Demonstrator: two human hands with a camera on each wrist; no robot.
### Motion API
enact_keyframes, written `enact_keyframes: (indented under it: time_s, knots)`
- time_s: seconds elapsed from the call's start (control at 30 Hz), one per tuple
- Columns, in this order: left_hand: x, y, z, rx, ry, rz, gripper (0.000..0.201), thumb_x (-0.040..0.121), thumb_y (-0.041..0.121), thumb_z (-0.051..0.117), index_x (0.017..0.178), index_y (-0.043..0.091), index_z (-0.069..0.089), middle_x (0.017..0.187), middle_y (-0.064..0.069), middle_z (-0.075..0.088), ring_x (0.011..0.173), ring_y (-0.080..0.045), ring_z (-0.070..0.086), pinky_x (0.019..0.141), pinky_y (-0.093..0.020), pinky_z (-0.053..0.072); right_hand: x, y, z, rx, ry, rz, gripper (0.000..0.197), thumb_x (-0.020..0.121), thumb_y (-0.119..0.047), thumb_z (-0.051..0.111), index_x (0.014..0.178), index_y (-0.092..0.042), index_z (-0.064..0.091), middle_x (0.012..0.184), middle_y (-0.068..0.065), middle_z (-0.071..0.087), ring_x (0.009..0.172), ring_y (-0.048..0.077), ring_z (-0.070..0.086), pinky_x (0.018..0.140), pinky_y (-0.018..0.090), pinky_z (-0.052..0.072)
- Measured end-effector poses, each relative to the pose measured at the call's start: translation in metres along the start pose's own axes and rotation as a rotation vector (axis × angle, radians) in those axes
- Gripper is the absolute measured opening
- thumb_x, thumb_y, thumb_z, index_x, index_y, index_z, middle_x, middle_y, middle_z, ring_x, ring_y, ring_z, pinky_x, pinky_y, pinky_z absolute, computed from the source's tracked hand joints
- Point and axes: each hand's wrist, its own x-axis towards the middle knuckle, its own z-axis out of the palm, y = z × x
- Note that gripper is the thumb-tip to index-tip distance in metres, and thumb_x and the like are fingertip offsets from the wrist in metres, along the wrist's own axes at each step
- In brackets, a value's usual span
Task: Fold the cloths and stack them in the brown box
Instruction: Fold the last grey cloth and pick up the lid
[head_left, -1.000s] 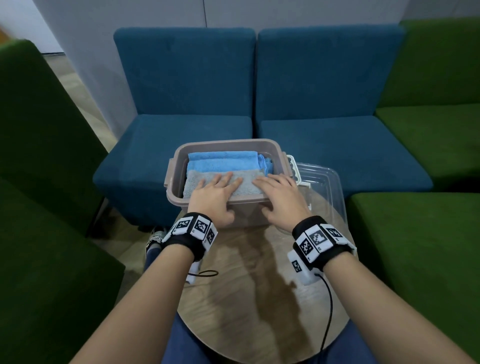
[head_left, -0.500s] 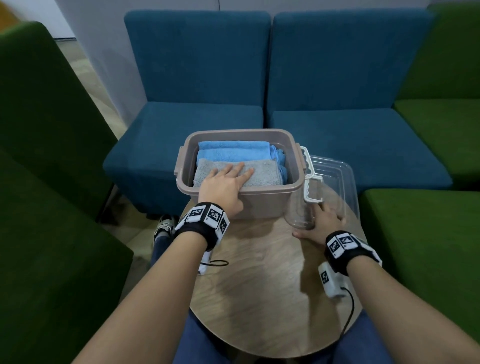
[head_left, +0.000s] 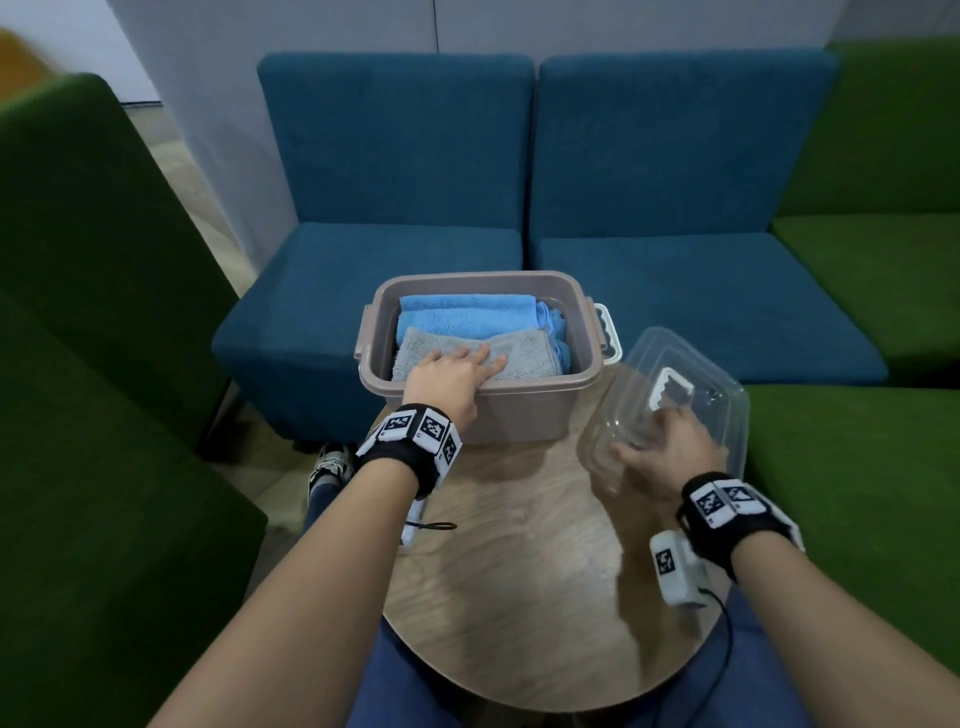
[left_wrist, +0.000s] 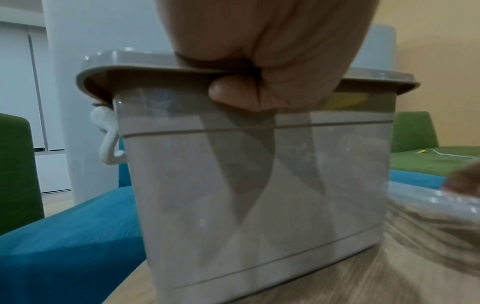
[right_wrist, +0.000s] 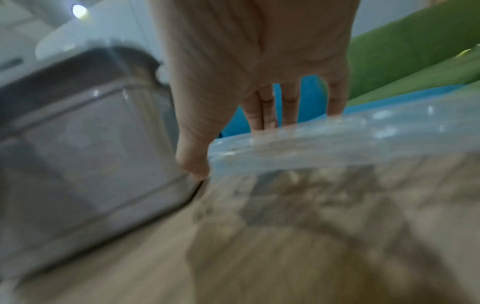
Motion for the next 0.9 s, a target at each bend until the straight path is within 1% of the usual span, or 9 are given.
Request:
enact_keyframes:
  time_s: [0.17, 0.33, 0.43, 0.47, 0.53, 0.6, 0.7, 0.83, 0.9]
  knots:
    - [-0.002, 0.002, -0.006, 0.028, -0.071, 0.032, 0.086, 0.086, -0.01, 0.043, 0.154, 0.033, 0.011, 0.162, 0.005, 0.01, 0.148, -0.019, 0.013, 0.121, -0.042, 0.011, 0.01, -0.005, -0.06, 0.205, 0.127, -0.146, 0.07, 0.067, -0.034, 0.088, 0.123, -0.005, 0.056, 0.121, 0.009, 0.055, 0.111, 0.026, 0.056, 0.096, 0.031, 0.041]
    - [-0.015, 0.009, 0.0, 0.028, -0.053, 0.085, 0.084, 0.085, -0.005, 0.045, 0.154, 0.03, 0.012, 0.162, 0.003, 0.011, 0.148, -0.02, 0.012, 0.12, -0.043, 0.011, 0.006, -0.048, -0.112, 0.205, 0.091, -0.552, 0.071, 0.063, -0.015, 0.09, 0.124, -0.016, 0.054, 0.126, -0.005, 0.051, 0.119, 0.011, 0.049, 0.101, 0.022, 0.034]
    - [-0.026, -0.001, -0.009, -0.417, -0.009, 0.055, 0.082, 0.077, -0.003, 0.051, 0.151, 0.024, 0.029, 0.158, 0.001, 0.025, 0.146, -0.019, 0.023, 0.119, -0.033, 0.018, 0.007, -0.077, -0.119, 0.046, -0.015, -0.788, 0.076, 0.057, -0.006, 0.085, 0.122, -0.025, 0.052, 0.126, -0.014, 0.048, 0.116, 0.006, 0.049, 0.098, 0.026, 0.041]
    - [-0.031, -0.012, -0.014, -0.669, 0.046, -0.029, 0.073, 0.073, -0.002, 0.052, 0.142, 0.021, 0.046, 0.15, -0.002, 0.041, 0.139, -0.02, 0.037, 0.115, -0.028, 0.027, 0.008, -0.086, -0.118, -0.017, -0.05, -0.853, 0.077, 0.055, -0.003, 0.082, 0.122, -0.025, 0.052, 0.125, -0.016, 0.047, 0.115, 0.005, 0.049, 0.095, 0.026, 0.042]
    - [-0.044, -0.042, -0.026, -0.937, 0.338, -0.246, 0.044, 0.062, 0.011, 0.051, 0.097, 0.024, 0.074, 0.113, -0.007, 0.07, 0.109, -0.025, 0.063, 0.098, -0.032, 0.048, 0.011, -0.1, -0.117, -0.146, -0.109, -0.92, 0.078, 0.053, 0.0, 0.078, 0.122, -0.028, 0.051, 0.126, -0.019, 0.045, 0.109, 0.004, 0.049, 0.088, 0.026, 0.041]
    - [-0.055, -0.076, -0.034, -0.966, 0.529, -0.5, 0.029, 0.059, 0.019, 0.048, 0.075, 0.021, 0.072, 0.091, -0.008, 0.073, 0.094, -0.027, 0.066, 0.091, -0.033, 0.052, 0.014, -0.111, -0.115, -0.289, -0.141, -0.933, 0.079, 0.056, -0.001, 0.078, 0.122, -0.033, 0.05, 0.126, -0.022, 0.044, 0.096, 0.003, 0.049, 0.083, 0.029, 0.036]
    - [-0.059, -0.107, -0.03, -0.987, 0.601, -0.715, 0.027, 0.077, 0.024, 0.045, 0.09, 0.015, 0.067, 0.105, -0.011, 0.069, 0.104, -0.029, 0.06, 0.098, -0.033, 0.045, 0.018, -0.123, -0.109, -0.443, -0.193, -0.925, 0.077, 0.065, -0.009, 0.08, 0.127, -0.039, 0.046, 0.129, -0.023, 0.042, 0.102, 0.003, 0.048, 0.091, 0.036, 0.035]
    - [-0.041, -0.096, -0.018, -0.952, 0.492, -0.654, 0.036, 0.094, 0.032, 0.046, 0.115, 0.008, 0.062, 0.113, -0.006, 0.064, 0.109, -0.025, 0.057, 0.095, -0.028, 0.042, 0.02, -0.127, -0.103, -0.491, -0.252, -0.898, 0.075, 0.072, -0.002, 0.073, 0.127, -0.044, 0.044, 0.132, -0.027, 0.04, 0.118, 0.002, 0.045, 0.098, 0.04, 0.034]
    - [-0.03, -0.087, -0.016, -0.903, 0.449, -0.637, 0.043, 0.095, 0.039, 0.047, 0.118, 0.007, 0.061, 0.117, -0.007, 0.063, 0.111, -0.026, 0.057, 0.096, -0.033, 0.043, 0.024, -0.123, -0.101, -0.519, -0.244, -0.904, 0.08, 0.073, 0.008, 0.063, 0.126, -0.049, 0.042, 0.134, -0.03, 0.038, 0.12, -0.001, 0.042, 0.097, 0.038, 0.033]
